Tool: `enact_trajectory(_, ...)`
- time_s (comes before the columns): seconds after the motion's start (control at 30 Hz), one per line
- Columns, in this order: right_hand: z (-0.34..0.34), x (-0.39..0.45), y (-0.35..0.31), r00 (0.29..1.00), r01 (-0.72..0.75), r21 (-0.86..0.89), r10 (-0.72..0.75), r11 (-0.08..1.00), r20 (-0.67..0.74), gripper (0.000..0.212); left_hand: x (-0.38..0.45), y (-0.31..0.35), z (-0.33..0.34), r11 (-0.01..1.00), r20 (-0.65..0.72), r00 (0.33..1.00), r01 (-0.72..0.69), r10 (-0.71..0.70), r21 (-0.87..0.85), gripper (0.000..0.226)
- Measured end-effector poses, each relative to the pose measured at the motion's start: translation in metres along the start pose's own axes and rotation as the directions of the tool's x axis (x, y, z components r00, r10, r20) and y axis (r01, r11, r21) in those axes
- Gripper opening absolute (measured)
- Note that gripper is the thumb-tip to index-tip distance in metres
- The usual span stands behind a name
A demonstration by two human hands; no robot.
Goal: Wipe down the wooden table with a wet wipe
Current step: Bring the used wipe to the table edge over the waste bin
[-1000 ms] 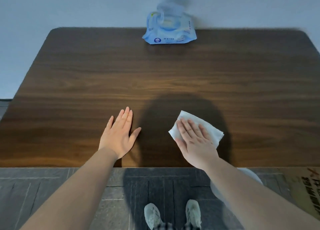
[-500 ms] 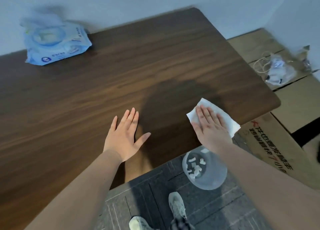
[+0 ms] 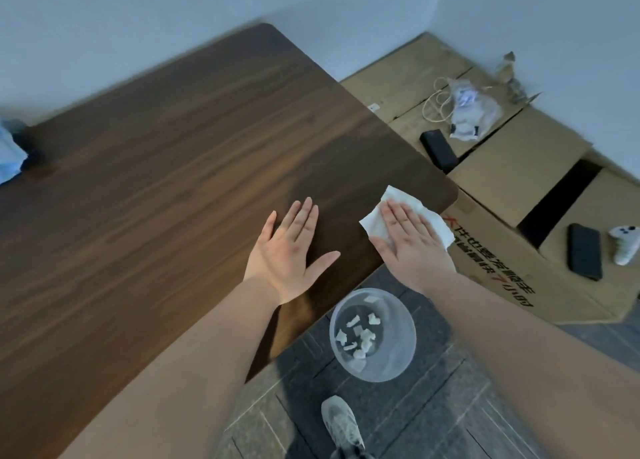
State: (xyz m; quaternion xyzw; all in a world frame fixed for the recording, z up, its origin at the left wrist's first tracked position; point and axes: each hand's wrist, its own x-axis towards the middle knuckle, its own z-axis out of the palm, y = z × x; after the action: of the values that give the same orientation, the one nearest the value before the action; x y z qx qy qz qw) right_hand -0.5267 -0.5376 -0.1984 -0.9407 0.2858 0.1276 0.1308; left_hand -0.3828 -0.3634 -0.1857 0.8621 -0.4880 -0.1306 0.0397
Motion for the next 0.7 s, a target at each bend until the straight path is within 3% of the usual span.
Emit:
enact_trajectory(0.23,-0.020,0.023,0.046,0.997,-0.018,0.110,0.027,0.994,-0.078,0.065,0.061,0.043,0.004,0.995,0.060,0.994,-0.097,0.095,0.027,0.081)
enact_trajectory(0.33,-0.021,0.023,0.055,0.968,0.021,0.189,0.028,0.982,-0.251,0.053,0.078,0.062,0.006,0.990,0.086,0.988,-0.132,0.128,0.048,0.081)
enact_trajectory(0.5,0.002,0.005,0.063,0.835,0.034,0.349,0.165,0.936,-0.525,0.030,0.085,0.069,0.013,0.991,0.043,0.992,-0.117,0.114,0.064,0.081)
enact_trajectory(0.57,0.012,-0.006,0.070,0.811,0.000,0.481,0.281,0.877,-0.512,0.030,0.086,0.069,0.014,0.992,0.034,0.993,-0.111,0.109,0.063,0.081)
enact_trajectory(0.63,0.028,-0.021,0.080,0.790,-0.121,0.668,0.479,0.734,-0.383,0.031,0.086,0.070,0.014,0.993,0.019,0.994,-0.104,0.103,0.063,0.081)
enact_trajectory(0.7,0.056,-0.037,0.089,0.774,-0.260,0.741,0.593,0.619,-0.224,0.029,0.086,0.070,0.015,0.993,0.011,0.995,-0.099,0.099,0.058,0.082)
